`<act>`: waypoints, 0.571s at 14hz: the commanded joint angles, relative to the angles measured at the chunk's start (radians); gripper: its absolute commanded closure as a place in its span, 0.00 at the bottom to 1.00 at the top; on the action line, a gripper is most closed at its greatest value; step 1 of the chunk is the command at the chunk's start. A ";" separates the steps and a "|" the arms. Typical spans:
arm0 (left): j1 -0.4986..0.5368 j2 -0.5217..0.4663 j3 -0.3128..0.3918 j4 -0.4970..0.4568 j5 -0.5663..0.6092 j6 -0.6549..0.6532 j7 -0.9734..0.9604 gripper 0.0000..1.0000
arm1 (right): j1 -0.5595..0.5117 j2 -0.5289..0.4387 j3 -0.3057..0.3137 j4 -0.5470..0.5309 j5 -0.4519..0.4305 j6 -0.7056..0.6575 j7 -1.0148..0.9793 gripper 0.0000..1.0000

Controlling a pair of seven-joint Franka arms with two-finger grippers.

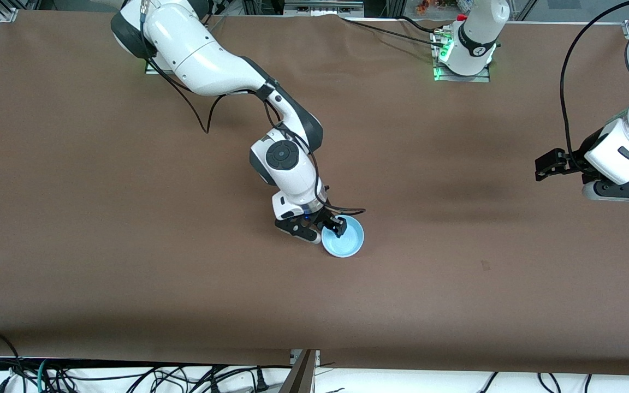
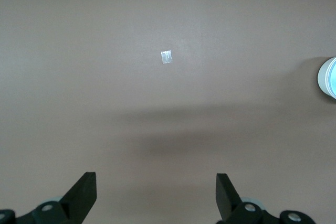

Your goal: Stack pink and blue bowls on white bowl

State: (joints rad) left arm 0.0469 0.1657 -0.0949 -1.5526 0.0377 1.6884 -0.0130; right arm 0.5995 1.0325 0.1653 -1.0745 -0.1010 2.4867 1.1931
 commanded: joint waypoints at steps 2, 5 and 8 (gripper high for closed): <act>0.008 -0.026 -0.005 -0.027 0.005 0.005 0.022 0.00 | -0.027 -0.032 0.014 0.071 -0.003 -0.103 -0.058 0.15; 0.008 -0.026 -0.003 -0.027 0.005 0.005 0.022 0.00 | -0.084 -0.090 0.033 0.073 -0.002 -0.207 -0.192 0.00; 0.008 -0.025 -0.005 -0.026 0.005 0.013 0.024 0.00 | -0.159 -0.182 0.031 0.038 0.004 -0.374 -0.325 0.00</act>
State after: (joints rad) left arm 0.0475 0.1657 -0.0949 -1.5532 0.0377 1.6885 -0.0130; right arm 0.4922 0.9237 0.1764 -0.9923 -0.1005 2.2160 0.9386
